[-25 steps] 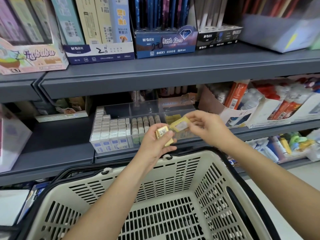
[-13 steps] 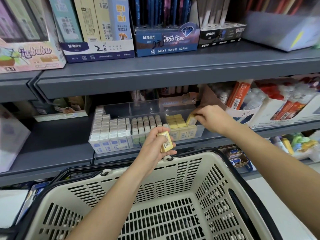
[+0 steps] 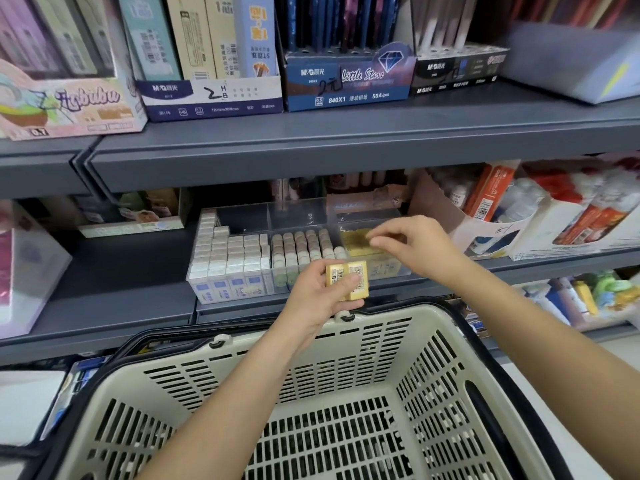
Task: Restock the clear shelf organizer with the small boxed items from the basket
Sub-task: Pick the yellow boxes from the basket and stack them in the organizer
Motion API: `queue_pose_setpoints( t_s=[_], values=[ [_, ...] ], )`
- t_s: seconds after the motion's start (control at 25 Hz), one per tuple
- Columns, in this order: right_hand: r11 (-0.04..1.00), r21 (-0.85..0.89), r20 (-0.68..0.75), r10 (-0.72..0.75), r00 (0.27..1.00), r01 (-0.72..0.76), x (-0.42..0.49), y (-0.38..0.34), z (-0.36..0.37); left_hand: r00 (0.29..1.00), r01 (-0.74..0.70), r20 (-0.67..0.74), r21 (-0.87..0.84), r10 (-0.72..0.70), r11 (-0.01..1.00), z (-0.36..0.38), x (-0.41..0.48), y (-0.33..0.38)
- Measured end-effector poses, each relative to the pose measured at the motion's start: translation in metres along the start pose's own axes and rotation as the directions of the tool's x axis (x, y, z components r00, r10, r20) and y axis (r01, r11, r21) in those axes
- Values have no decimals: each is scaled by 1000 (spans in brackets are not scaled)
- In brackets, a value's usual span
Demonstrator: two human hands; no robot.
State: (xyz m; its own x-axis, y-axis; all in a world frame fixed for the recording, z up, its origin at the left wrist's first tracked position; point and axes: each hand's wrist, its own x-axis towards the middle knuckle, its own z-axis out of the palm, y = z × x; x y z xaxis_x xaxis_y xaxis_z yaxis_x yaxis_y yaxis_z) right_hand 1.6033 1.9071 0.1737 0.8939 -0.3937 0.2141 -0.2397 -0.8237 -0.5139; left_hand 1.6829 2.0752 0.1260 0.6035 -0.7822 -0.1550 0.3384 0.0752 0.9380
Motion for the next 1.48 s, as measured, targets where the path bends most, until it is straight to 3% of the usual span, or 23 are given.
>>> queue_pose_setpoints(
  t_s=[0.08,0.2,0.32,0.4,0.44,0.52,0.6,0.64,0.8,1.04,1.12,1.16,1.24,1.32,1.48],
  values=[
    [957,286,121,10,993,-45,-12,-17,4,1000,-10,-2,-5,10,1000,0,1,1],
    [959,275,208,9,978,-67,-22,-26,10,1000,-18,-7,-26,18,999,0,0,2],
    [929,350,157,71,985,-123,-17,-22,-5,1000,-16,1,-42,16,999,0,0,1],
    [903,383,40,192,980,-193,-7,-10,-20,1000,2,10,-45,-2,999,0,0,2],
    [909,352,-32,248,968,-221,-2,-3,-26,1000,9,11,-34,-9,999,0,1,2],
    [966,69,-173,256,951,-247,7,12,-30,1000,7,6,0,-7,1000,0,1,2],
    [951,-204,-177,197,964,-232,12,24,-24,1000,-7,-4,25,8,1000,0,0,1],
    [942,-259,-140,183,973,-215,14,29,-20,1000,-16,-9,30,16,999,0,-1,0],
    [956,-233,58,196,979,-178,23,36,-6,999,-47,-9,46,47,998,-1,-2,-3],
    [858,-508,198,195,961,-69,29,33,-3,996,-85,-25,14,86,996,-3,-2,-4],
    [830,-556,174,171,970,-46,24,23,-4,997,-73,-23,13,73,997,-3,-2,-3],
    [844,-536,112,111,987,-33,20,17,-4,997,-68,-20,14,68,998,-2,-3,-2],
    [953,-301,-8,-35,999,30,6,-1,-2,997,-77,-3,32,77,997,-2,-3,-2],
    [995,-6,34,-102,994,102,-8,-23,1,996,-86,15,49,85,995,-1,-2,-3],
    [997,38,134,-74,988,69,-17,-36,6,994,-112,6,161,113,980,4,-4,-2]
  ],
)
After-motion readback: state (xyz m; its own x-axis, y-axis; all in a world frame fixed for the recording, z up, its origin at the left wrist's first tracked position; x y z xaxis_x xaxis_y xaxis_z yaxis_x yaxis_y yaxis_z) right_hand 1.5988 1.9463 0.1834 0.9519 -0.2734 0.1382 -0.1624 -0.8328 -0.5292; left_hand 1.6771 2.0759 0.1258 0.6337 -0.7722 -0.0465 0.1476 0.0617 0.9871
